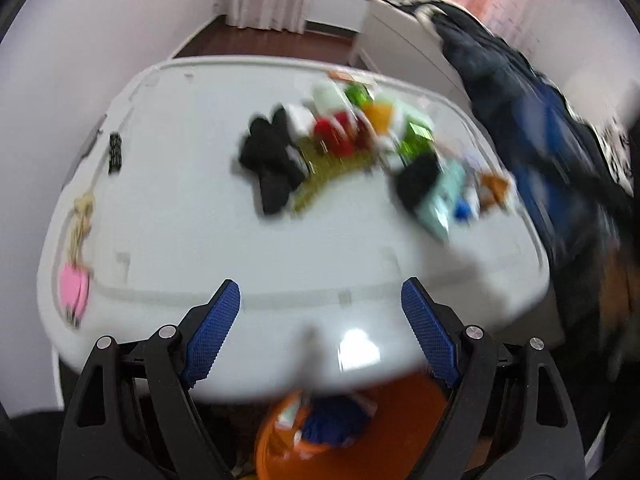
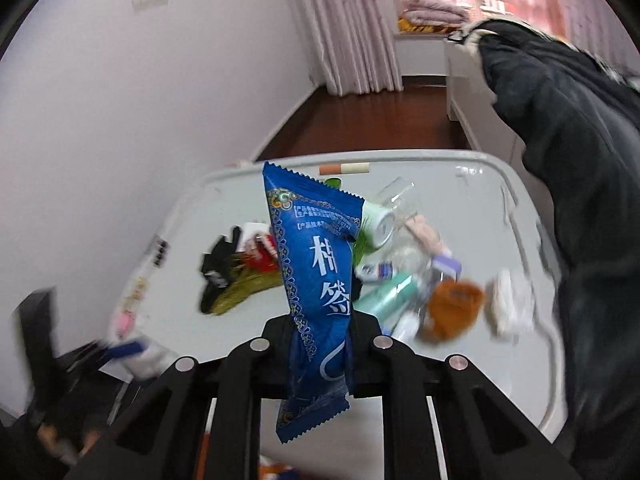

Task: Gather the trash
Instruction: 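Grasp the blue snack packet with the right gripper while the left grasps the black sock, then drop the black sock and blue snack packet into the orange bucket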

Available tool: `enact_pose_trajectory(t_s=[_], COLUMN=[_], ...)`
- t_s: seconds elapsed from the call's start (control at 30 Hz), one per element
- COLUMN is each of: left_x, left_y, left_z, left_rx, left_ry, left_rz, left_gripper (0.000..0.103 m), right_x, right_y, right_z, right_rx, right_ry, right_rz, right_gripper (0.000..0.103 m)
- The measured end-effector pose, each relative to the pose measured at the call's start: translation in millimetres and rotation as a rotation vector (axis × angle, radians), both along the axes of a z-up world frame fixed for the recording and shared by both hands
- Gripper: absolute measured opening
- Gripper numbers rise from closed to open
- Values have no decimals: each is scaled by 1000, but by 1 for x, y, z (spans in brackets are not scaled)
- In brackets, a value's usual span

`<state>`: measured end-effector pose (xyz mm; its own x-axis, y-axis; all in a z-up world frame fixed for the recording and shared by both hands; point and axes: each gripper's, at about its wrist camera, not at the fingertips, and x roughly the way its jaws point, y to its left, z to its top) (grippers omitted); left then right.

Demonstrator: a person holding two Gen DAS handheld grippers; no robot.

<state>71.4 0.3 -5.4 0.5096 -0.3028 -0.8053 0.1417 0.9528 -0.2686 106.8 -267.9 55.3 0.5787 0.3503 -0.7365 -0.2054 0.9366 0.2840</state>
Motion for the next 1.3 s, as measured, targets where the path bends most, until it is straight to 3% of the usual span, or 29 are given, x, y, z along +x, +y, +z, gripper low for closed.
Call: enact_pose_trajectory(t_s=[0.1,0.27,0.43,0.53,0.6,0.63,0.67,0.8,0.93,1.1,1.2,1.3], left_x=[42,99,132,140,137,130,125,92,31,-56,-96,-121], left_y=[6,15,12,-1,-13,-21,-24,-23,-13,-12,-14,-21], left_z=[0,-18,-47,-55,-56,-53,-51,-29,29,82,86,70], left_rx=[-16,51,66,205,290,305,268,259,157,157,169,174], left_ry=[-7,25,95,58,16,-23,-17,-35,-116,-199,-222,-192], left_rz=[74,203,222,217,178,119,82,66,23,-44,-87,-114], left_gripper=[81,81,81,79,63,34,20,16,16,16,16,16], right_x=[-17,-8,-4,-2,-2,-2,-2,-4,-12,-44,-78,-111], right_y=[-7,-18,-25,-22,-21,-21,-20,-17,-10,6,19,28], right_z=[-8,-13,-16,-18,-19,-19,-19,-20,-17,-4,2,6], right_rx=[17,24,78,75,80,81,76,38,37,82,114,121], right_ry=[-11,3,39,50,56,57,56,39,13,-11,1,10], right_rz=[-34,-38,-53,-57,-55,-55,-57,-60,-31,39,61,67], right_gripper=[17,18,18,18,18,18,18,18,18,18,18,18])
